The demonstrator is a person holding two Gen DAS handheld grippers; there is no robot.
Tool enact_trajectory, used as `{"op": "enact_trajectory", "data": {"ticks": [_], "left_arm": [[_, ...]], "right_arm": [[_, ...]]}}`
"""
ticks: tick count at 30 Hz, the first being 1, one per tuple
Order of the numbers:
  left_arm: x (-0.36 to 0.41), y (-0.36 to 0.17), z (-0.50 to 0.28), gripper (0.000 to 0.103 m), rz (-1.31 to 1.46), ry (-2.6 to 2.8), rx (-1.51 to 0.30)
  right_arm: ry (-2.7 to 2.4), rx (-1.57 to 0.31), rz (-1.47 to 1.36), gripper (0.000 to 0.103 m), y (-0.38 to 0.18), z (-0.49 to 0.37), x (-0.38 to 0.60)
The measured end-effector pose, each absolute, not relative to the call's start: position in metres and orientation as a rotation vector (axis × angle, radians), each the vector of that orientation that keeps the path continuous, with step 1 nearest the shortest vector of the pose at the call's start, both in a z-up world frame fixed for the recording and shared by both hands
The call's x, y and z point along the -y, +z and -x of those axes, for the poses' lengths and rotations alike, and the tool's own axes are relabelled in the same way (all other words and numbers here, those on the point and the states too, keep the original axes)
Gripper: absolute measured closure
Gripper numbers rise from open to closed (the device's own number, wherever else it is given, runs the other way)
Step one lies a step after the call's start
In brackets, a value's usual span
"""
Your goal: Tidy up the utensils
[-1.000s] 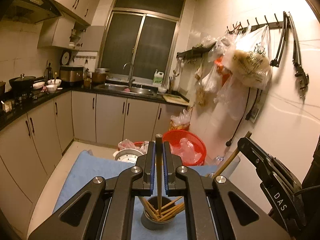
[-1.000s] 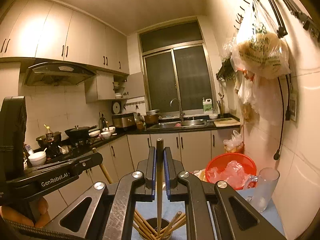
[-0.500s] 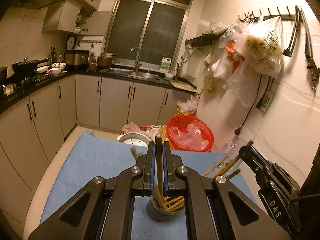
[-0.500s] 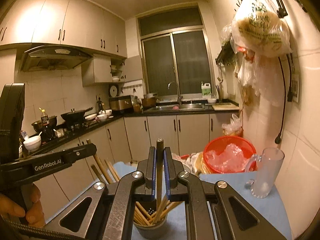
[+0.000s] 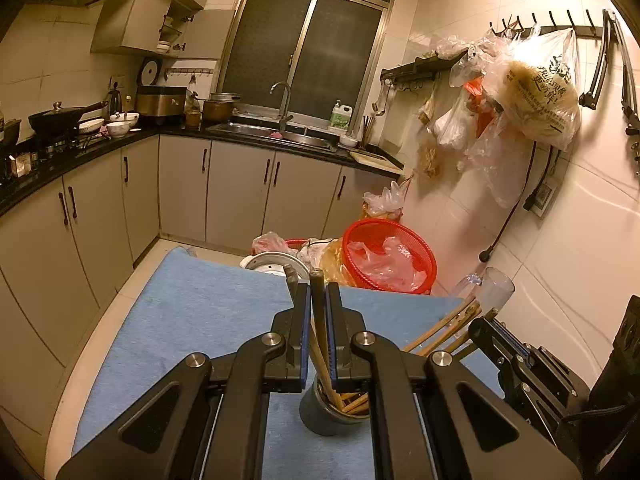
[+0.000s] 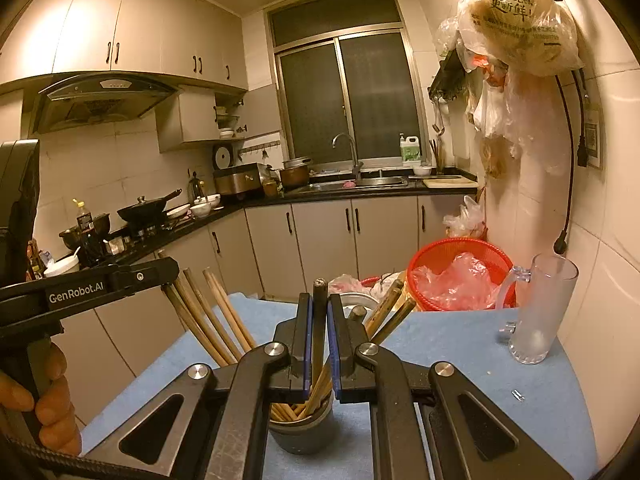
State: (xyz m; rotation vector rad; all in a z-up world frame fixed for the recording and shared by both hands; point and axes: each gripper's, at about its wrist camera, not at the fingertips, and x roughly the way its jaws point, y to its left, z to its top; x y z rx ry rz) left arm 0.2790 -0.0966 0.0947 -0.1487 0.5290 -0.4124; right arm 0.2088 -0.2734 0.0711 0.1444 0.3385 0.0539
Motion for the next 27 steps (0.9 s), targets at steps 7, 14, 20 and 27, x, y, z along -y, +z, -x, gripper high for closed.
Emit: {"op": "enact_trajectory", "data": {"ticks": [7,14,20,27], "left_arm": [[0.1,0.094,-0.276,0.096,0.141,-0.414,-0.527],[0.097,0.101,-0.259,0.096,0.153,-0.428,-0.496],[0.093,0.114,-0.23,0.06,0.112,-0.408,-0.43],[0.07,0.109,-0.186,0.017,0.123,-0.321,-0.352]], "right_arm": [[0.045,-0.323,-0.153,0.093,0.074,-0.203,0.274],[0.027,-0.244,-0.137,0.069,0.094,-0.172,0.275],[-0.013,-0.187,-0.139,0.04,0.106,-0.135,0.28],[-0.043,-0.166,-0.186,0.006,0.1,-0.095,0.288]]}}
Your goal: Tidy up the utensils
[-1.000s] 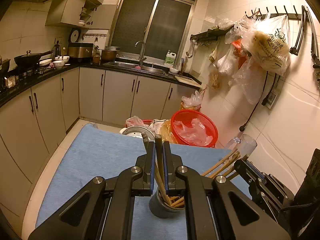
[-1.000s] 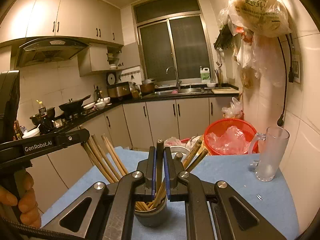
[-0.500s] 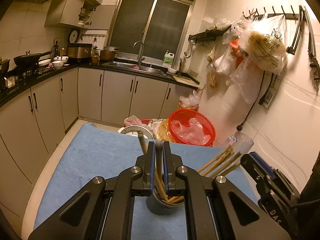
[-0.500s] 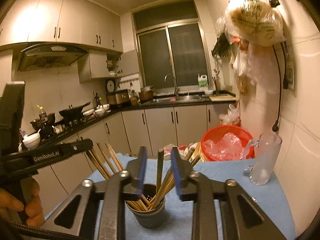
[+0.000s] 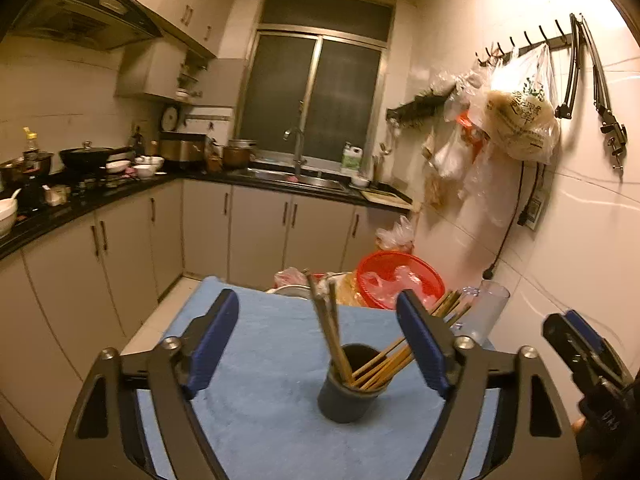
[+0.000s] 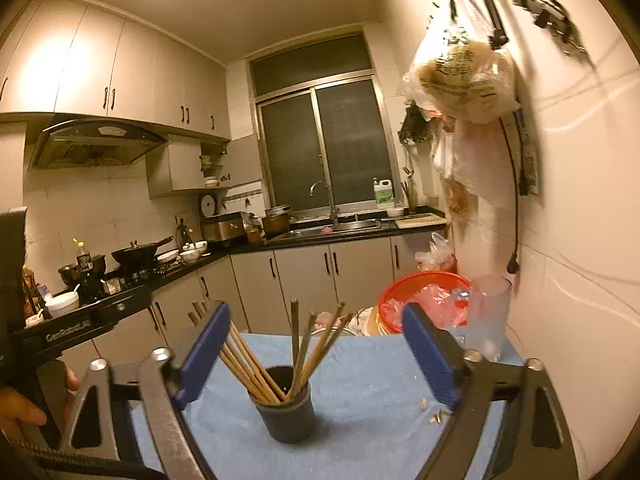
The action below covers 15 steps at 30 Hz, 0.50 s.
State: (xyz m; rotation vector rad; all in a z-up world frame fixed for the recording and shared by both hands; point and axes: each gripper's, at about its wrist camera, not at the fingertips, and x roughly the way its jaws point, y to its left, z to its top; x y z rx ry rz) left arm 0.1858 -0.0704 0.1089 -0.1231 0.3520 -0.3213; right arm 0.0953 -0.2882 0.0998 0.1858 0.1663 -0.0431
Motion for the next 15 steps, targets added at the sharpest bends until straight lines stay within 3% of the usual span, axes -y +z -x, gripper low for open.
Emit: {"op": "enact_trajectory", "data": {"ticks": [6,15], "left_arm": [[0.047,0.088,-0.155,0.0,0.141,-0.23,-0.337],[0.029,0.065,-0.125,0.0,0.043,-0.174,-0.369]], "right_arm": [[-0.042,-0.212,-0.201,0.0,0.084,-0.072,0.285],[-0.029,-0.315,-0.173,0.0,0.055,-0.047,0.263]]}}
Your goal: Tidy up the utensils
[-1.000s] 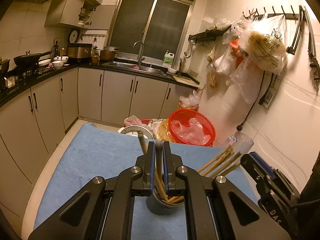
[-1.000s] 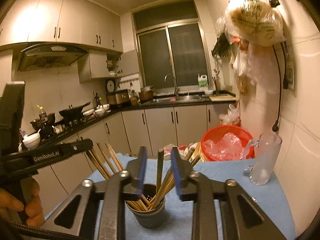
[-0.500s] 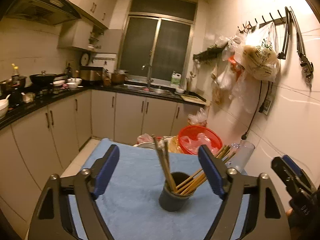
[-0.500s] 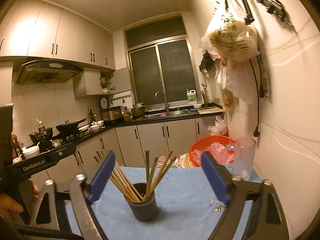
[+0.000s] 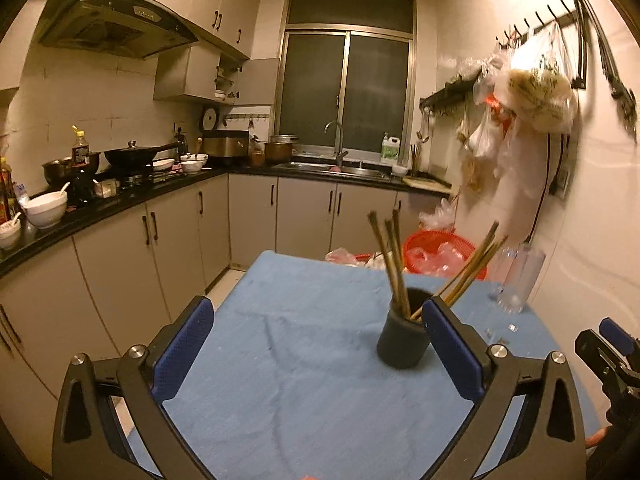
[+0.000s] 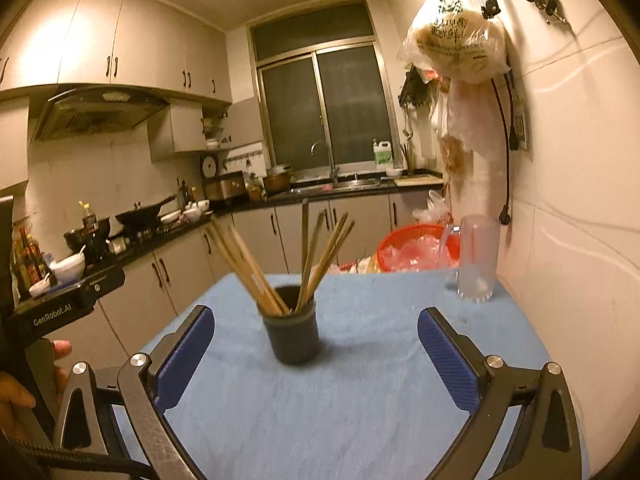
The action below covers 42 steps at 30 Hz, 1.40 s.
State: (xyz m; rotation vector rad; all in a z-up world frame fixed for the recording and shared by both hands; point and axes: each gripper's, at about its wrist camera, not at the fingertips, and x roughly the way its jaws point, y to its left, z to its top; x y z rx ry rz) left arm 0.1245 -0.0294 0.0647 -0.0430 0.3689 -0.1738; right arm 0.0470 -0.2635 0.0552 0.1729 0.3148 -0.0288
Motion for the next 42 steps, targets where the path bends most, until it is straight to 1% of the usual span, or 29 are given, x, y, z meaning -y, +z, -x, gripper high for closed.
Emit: {"op": "enact_trajectory", "data": {"ticks": [7,13,19,35,42], "left_arm": [[0.024,0.05,-0.099,0.0,-0.045,-0.148,-0.377],[0.021,0.041,-0.084,0.0,-0.03,-0.149,-0.398],[0.02,0.032,-0.069,0.0,-0.05,-0.144,-0.396],[0.005,0.034,-0.029,0.0,0.0,-0.148,-0.277],[0.006,0.037,-0.015,0.0,-0.033,-0.129,-0.245]], "right_arm": [[-0.018,-0.339,-0.169,0.0,0.044,-0.029,0.254],[-0.016,-0.351,-0.151,0.0,0.038,-0.019,0.246],[-0.038,-0.324,-0.096,0.0,0.037,-0.003,0.238],[-0.043,-0.313,-0.048,0.0,0.03,0.02,0.226],[-0.047,-0.305,-0.039,0.0,0.032,0.03,0.223]]}}
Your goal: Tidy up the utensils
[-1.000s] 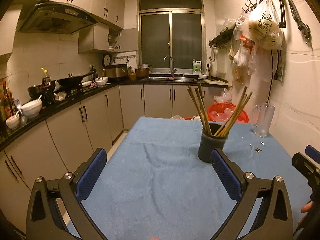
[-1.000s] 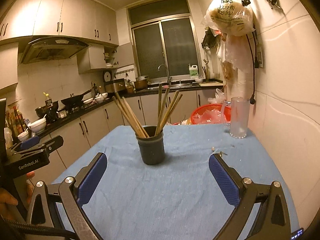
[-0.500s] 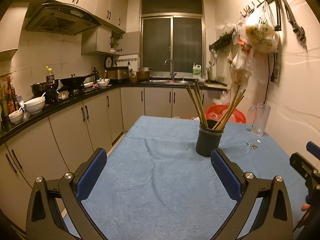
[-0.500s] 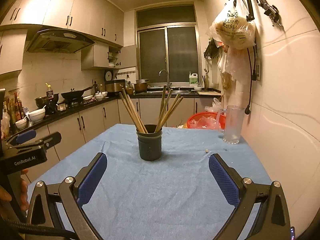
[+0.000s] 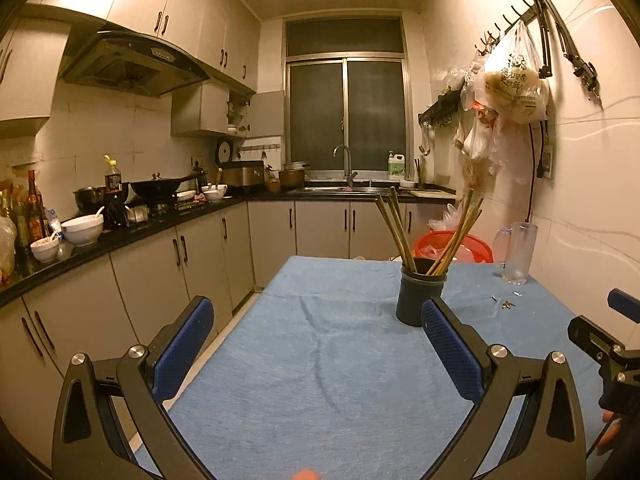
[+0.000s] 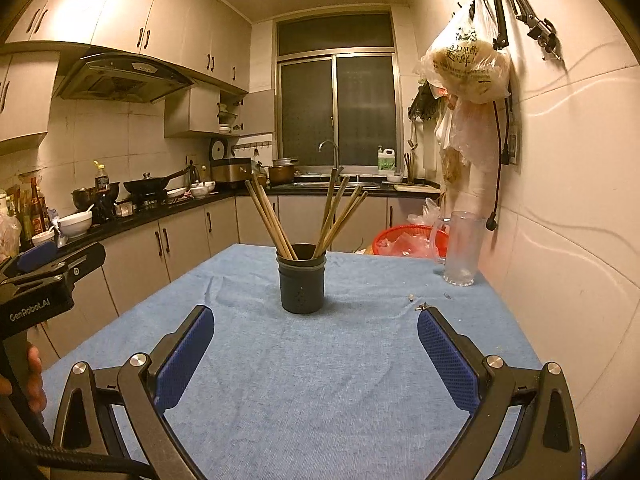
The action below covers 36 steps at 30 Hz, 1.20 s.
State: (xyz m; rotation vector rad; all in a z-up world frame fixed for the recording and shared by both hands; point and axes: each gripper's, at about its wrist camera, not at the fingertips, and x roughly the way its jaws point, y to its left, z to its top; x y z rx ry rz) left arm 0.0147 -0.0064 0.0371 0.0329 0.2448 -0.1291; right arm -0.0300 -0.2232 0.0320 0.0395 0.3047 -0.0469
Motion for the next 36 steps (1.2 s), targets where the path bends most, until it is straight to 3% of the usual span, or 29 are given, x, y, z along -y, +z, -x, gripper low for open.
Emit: {"op": "enact_trajectory", "data": {"ticks": [36], "left_arm": [[-0.002,0.054,0.028,0.0,-0.01,-0.128,-0.194]], "right_arm": [[-0.041,-0.259,-0.03,0.0,0.044,0.064,0.213]]}}
